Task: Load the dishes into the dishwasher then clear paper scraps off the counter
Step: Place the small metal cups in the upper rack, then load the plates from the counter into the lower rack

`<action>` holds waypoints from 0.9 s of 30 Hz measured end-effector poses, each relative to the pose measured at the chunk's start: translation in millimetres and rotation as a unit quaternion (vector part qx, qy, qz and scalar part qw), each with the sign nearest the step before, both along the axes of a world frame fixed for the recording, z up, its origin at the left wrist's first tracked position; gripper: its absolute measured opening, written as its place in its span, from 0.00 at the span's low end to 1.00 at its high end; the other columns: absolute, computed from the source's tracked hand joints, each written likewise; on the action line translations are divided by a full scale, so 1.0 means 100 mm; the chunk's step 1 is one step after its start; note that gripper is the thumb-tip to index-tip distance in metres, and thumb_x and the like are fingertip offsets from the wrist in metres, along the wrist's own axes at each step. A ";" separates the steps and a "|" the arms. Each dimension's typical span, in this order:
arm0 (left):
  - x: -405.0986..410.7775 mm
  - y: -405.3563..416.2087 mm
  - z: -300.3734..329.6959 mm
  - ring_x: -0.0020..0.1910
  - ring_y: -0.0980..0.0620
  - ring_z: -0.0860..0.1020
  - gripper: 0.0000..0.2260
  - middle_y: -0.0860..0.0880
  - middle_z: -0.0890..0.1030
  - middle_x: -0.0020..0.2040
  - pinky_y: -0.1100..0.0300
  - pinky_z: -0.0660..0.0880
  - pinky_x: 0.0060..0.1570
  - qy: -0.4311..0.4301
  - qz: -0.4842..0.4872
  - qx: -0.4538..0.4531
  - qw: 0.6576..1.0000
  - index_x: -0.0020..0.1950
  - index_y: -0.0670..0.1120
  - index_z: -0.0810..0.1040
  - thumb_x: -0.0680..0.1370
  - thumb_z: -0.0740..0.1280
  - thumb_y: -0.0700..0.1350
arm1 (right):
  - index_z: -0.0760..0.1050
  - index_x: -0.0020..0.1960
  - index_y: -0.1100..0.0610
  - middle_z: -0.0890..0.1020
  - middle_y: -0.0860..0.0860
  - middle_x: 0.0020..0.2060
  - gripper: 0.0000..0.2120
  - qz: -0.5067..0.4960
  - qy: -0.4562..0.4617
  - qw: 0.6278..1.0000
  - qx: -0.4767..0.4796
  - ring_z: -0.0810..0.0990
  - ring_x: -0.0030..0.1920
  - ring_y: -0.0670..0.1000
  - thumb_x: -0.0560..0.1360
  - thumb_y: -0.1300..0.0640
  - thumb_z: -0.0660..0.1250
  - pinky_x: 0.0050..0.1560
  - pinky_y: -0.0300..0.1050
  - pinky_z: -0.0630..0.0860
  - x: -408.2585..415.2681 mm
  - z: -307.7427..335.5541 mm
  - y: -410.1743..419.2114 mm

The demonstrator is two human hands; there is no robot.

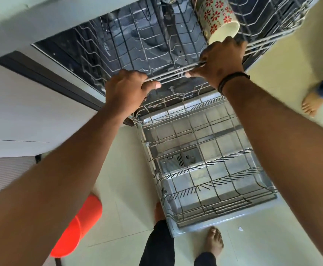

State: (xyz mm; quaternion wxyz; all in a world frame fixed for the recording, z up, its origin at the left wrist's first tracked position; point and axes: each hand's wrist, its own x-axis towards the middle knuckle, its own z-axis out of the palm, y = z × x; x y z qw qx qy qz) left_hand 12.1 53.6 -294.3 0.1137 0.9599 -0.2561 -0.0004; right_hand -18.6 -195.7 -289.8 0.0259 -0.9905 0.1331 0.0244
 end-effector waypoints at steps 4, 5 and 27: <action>0.01 -0.02 -0.02 0.35 0.47 0.76 0.25 0.48 0.78 0.33 0.58 0.64 0.38 0.003 0.013 -0.007 1.000 0.39 0.46 0.79 0.79 0.62 0.67 | 0.83 0.53 0.51 0.83 0.53 0.53 0.28 0.000 0.001 1.000 0.007 0.72 0.62 0.59 0.68 0.29 0.68 0.65 0.57 0.61 0.03 0.02 -0.02; 0.04 -0.05 -0.01 0.36 0.47 0.76 0.25 0.49 0.77 0.32 0.58 0.64 0.39 0.009 0.021 -0.007 1.000 0.40 0.46 0.79 0.79 0.63 0.67 | 0.83 0.53 0.51 0.83 0.53 0.53 0.28 0.000 0.003 1.000 0.005 0.72 0.62 0.59 0.68 0.28 0.68 0.65 0.58 0.61 0.07 0.04 -0.02; 0.26 -0.11 0.02 0.60 0.41 0.78 0.25 0.44 0.85 0.54 0.41 0.66 0.66 -0.015 0.086 0.062 0.994 0.59 0.50 0.81 0.79 0.60 0.68 | 0.79 0.62 0.51 0.77 0.58 0.65 0.29 -0.030 -0.035 0.999 0.019 0.66 0.71 0.63 0.69 0.33 0.70 0.76 0.61 0.53 0.09 0.17 0.21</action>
